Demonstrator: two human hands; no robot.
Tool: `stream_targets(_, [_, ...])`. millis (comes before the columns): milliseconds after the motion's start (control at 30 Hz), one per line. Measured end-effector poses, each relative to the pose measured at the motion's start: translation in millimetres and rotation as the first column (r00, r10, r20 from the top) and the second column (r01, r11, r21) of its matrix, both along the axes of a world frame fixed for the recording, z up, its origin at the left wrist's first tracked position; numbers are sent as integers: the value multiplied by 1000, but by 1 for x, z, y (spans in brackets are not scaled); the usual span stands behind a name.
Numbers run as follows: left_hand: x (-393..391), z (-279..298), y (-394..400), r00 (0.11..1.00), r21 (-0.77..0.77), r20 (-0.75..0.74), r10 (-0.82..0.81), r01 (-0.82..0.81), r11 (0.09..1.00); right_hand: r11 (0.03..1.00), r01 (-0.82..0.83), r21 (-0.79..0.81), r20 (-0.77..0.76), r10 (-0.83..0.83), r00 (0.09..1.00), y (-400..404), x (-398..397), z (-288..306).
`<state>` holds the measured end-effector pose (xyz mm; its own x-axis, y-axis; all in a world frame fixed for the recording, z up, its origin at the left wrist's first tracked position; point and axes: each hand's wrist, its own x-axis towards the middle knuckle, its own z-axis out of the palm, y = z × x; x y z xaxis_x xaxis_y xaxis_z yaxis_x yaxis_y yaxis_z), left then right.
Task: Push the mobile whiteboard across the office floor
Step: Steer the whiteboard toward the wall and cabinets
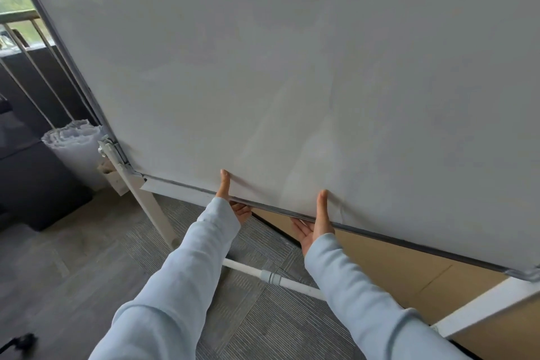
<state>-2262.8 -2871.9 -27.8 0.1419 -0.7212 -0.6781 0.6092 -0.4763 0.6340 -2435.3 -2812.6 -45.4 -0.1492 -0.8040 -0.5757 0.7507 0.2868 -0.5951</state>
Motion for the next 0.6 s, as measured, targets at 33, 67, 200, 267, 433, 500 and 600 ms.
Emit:
stream_targets(33, [10,-3,-7,1000,12,2,-6,6,1000,1000,0,6,3,0,1000,-7,8,0])
stream_targets(67, [21,-6,-15,1000,15,-9,-13,13,1000,1000,3,7,-1,-3,1000,-15,17,-1])
stream_targets(200, [72,0,-51,999,4,6,-37,37,999,999,18,31,-21,-17,1000,-52,70,-1])
stream_targets(267, [97,1,-70,998,-3,5,-59,59,998,999,20,26,-41,-19,999,-69,95,1])
stream_targets(433, [146,-1,-105,994,-36,-3,-106,106,994,999,39,15,-74,-38,997,-106,142,1])
stream_targets(500, [163,-6,-121,994,-49,-7,-106,105,993,998,63,6,-69,-63,996,-119,160,3])
stream_targets(600, [190,-12,-143,992,-55,-15,-123,122,991,998,67,2,-59,-66,996,-137,185,5])
